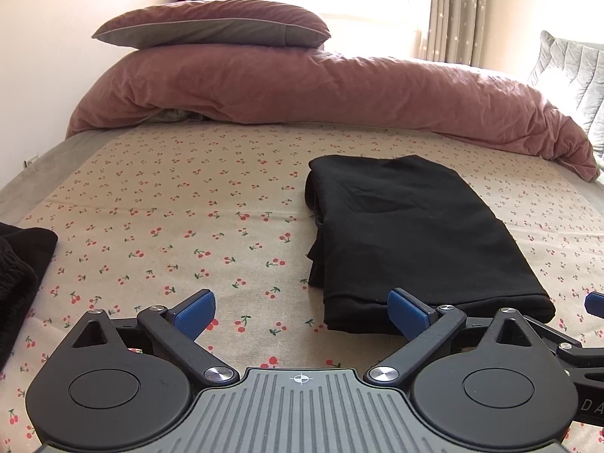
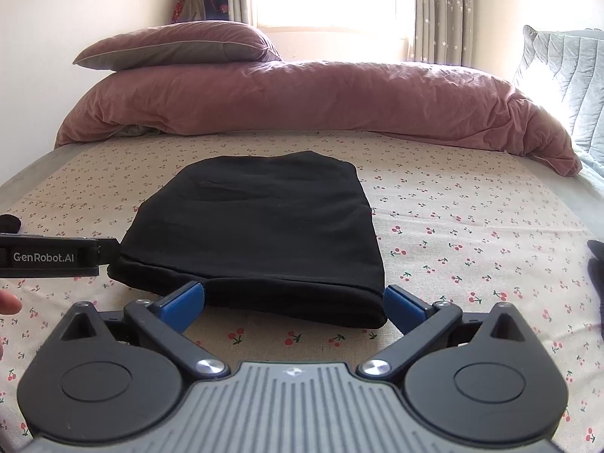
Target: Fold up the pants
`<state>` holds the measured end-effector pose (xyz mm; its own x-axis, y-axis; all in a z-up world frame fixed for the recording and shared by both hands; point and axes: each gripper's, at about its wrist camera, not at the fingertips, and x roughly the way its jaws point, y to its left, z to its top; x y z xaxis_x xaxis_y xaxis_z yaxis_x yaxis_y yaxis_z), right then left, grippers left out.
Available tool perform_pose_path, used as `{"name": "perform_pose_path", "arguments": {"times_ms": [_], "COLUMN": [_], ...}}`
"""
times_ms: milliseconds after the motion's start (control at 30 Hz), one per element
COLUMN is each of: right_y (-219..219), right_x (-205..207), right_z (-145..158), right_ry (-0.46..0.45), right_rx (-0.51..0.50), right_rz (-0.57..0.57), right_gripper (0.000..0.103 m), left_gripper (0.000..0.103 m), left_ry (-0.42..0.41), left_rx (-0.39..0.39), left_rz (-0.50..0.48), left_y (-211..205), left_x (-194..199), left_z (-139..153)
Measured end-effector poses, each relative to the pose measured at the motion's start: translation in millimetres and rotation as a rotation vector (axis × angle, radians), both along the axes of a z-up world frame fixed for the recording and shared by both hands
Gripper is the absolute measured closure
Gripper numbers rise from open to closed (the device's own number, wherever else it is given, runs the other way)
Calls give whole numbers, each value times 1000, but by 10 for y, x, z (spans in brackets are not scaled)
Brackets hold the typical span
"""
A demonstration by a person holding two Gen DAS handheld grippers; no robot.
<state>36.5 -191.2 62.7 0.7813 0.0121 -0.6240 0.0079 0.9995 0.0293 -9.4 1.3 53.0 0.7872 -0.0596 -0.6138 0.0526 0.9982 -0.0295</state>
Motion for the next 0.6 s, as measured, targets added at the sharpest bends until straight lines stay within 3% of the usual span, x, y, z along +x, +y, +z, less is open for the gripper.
{"name": "perform_pose_path", "arguments": {"times_ms": [600], "right_y": [-28], "right_x": [-9], "right_z": [-7], "right_ry": [-1], "right_rx": [2], "right_rz": [0], "right_gripper": [2], "left_gripper": [1], "left_ry": [2], "left_rx": [25], "left_rz": [-8], "left_y": [-43], "left_x": [-8], "left_z": [-9]}}
